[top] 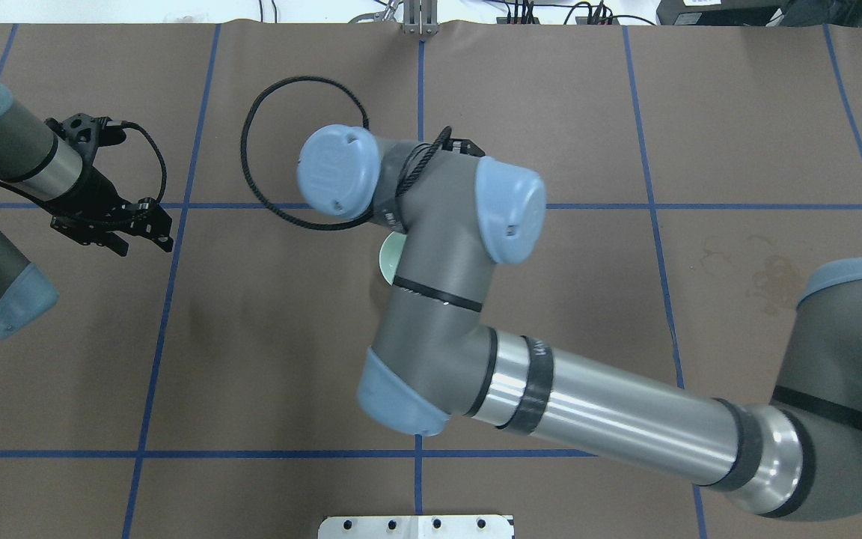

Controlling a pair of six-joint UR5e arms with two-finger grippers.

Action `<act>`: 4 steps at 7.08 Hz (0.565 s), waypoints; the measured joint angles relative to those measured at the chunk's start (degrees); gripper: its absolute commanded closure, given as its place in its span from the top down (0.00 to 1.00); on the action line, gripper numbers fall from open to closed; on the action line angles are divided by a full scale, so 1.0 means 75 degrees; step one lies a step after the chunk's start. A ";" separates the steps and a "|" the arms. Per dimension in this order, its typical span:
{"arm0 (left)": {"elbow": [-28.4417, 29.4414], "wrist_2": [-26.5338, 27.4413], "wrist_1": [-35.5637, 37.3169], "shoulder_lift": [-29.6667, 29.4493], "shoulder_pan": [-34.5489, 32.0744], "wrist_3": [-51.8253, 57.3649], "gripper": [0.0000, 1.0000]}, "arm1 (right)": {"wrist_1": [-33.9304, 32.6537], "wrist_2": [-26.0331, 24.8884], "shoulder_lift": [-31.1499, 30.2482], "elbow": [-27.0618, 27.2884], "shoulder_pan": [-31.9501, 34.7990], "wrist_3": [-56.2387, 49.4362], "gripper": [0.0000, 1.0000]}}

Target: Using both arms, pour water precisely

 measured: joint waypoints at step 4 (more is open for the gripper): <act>-0.0190 0.0024 0.0017 -0.0001 -0.0003 -0.0070 0.77 | 0.3438 0.2118 -0.4380 0.2930 0.1829 0.1751 0.00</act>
